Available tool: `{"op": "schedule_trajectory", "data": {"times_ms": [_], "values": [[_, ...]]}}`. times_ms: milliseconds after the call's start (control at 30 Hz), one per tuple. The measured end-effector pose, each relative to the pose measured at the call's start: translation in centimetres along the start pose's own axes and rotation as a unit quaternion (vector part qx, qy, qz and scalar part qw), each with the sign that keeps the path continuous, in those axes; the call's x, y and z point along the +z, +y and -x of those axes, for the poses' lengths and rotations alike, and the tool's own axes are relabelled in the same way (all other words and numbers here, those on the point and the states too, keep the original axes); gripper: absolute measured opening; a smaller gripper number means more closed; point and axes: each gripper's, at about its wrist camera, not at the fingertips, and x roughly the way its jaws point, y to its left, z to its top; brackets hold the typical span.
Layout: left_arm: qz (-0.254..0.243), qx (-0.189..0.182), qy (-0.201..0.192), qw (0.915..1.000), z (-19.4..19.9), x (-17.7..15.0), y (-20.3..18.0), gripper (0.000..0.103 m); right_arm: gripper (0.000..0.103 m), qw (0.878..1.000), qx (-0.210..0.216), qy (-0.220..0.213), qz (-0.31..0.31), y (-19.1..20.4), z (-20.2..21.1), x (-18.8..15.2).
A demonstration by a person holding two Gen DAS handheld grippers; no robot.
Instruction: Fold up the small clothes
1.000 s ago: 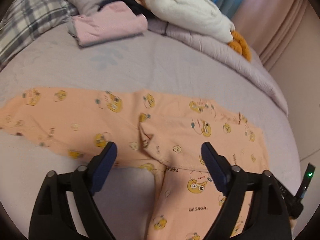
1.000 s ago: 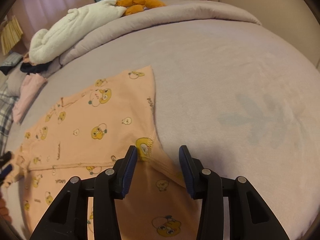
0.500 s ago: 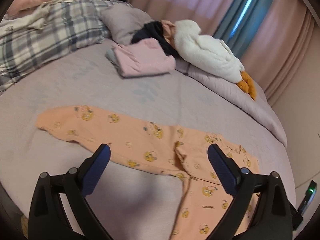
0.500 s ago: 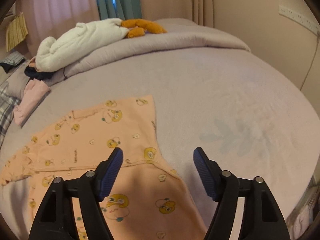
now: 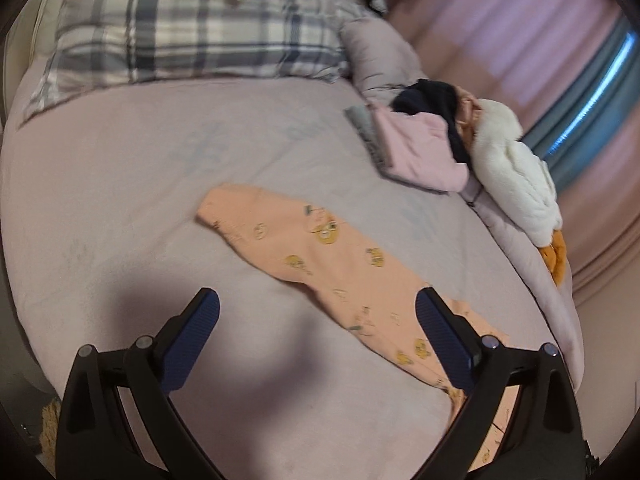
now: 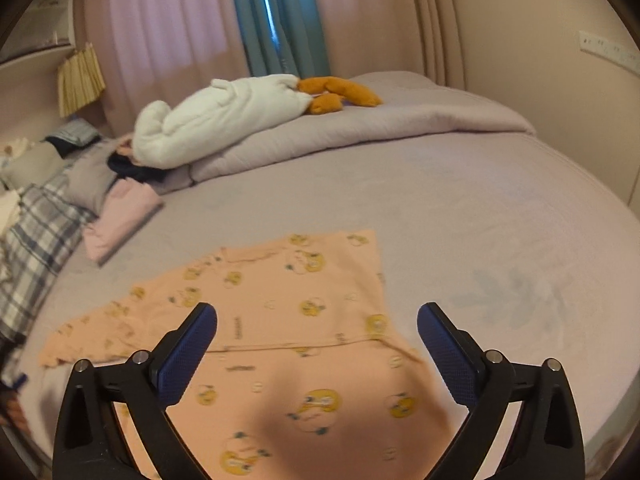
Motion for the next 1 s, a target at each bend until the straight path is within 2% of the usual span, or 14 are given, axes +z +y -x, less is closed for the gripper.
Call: {"op": "schedule_trajectory", "data": {"times_ms": [67,133,300,467,533,767,900,967,1000], "values": [[0.017,0.008,0.001,0.9998,-0.8,0.2,1.0,0.095,0.100,1.000,0.005,0.007,0.004,0.5,-0.3,-0.2],[0.034,0.017,0.006,0.9993,-1.9,0.1,1.9,0.084,0.100,1.000,-0.004,0.008,0.011,1.0,-0.3,-0.3],[0.064,0.002,0.028,0.9975,-3.8,-0.4,3.4,0.078,0.100,1.000,-0.009,0.005,0.027,2.1,-0.7,-0.5],[0.092,-0.007,0.016,0.9956,-4.8,0.4,4.5,0.070,0.100,0.999,-0.003,0.014,0.037,2.9,-1.3,-0.8],[0.103,-0.011,0.016,0.9945,-5.5,0.7,5.0,0.064,0.100,0.999,-0.007,0.020,0.041,3.2,-1.6,-0.9],[0.142,-0.028,-0.004,0.9895,-6.5,2.0,5.9,0.062,0.100,0.998,-0.015,0.030,0.054,3.9,-2.0,-1.2],[0.139,-0.017,-0.008,0.9901,-6.9,2.6,5.5,0.062,0.100,0.998,-0.016,0.034,0.052,3.8,-2.2,-1.3],[0.143,-0.016,-0.009,0.9895,-7.2,3.0,5.6,0.058,0.100,0.998,-0.020,0.034,0.053,3.8,-2.2,-1.2],[0.151,-0.016,-0.009,0.9883,-7.4,3.3,5.8,0.049,0.100,0.998,-0.021,0.034,0.053,3.7,-2.2,-1.2]]}}
